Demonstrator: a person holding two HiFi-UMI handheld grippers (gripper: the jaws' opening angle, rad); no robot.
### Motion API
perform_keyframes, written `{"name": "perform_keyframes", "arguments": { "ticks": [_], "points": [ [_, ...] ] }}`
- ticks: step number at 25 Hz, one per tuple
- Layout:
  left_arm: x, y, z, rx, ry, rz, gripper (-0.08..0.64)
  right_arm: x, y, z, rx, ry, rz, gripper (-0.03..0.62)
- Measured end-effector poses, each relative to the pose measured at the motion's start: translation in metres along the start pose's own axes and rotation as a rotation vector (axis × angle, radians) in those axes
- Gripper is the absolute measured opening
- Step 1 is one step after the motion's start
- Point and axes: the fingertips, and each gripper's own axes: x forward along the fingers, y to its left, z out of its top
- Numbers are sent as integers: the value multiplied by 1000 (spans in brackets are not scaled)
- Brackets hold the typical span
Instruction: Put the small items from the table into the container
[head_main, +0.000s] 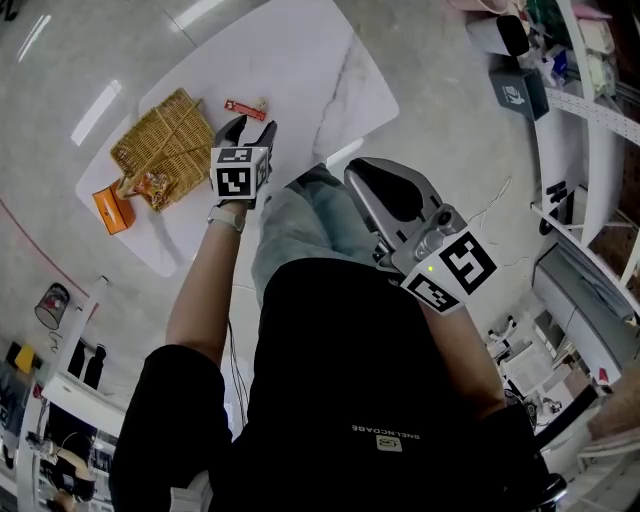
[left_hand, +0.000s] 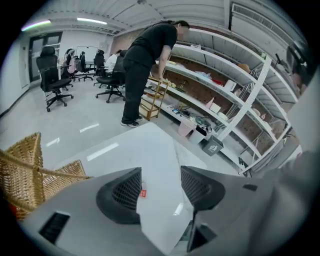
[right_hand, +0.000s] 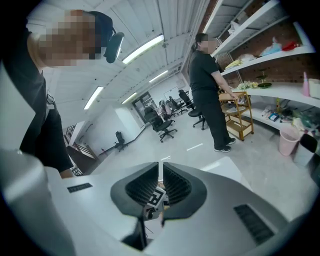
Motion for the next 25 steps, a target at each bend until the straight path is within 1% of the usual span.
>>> {"name": "perform_keyframes", "arguments": {
  "ticks": [5, 12, 18, 25],
  "points": [
    [27, 9, -12, -3, 22, 9, 238, 9, -8, -12, 11, 25, -2, 14],
    [61, 28, -24, -24, 48, 48, 239, 20, -23, -29, 25, 66, -16, 14],
    [87, 37, -36, -12, 85, 50, 239, 25, -34, -41, 41, 96, -30, 14],
    [112, 50, -51, -37, 119, 68, 239, 36, -45, -50, 46, 125, -32, 14]
  ]
}}
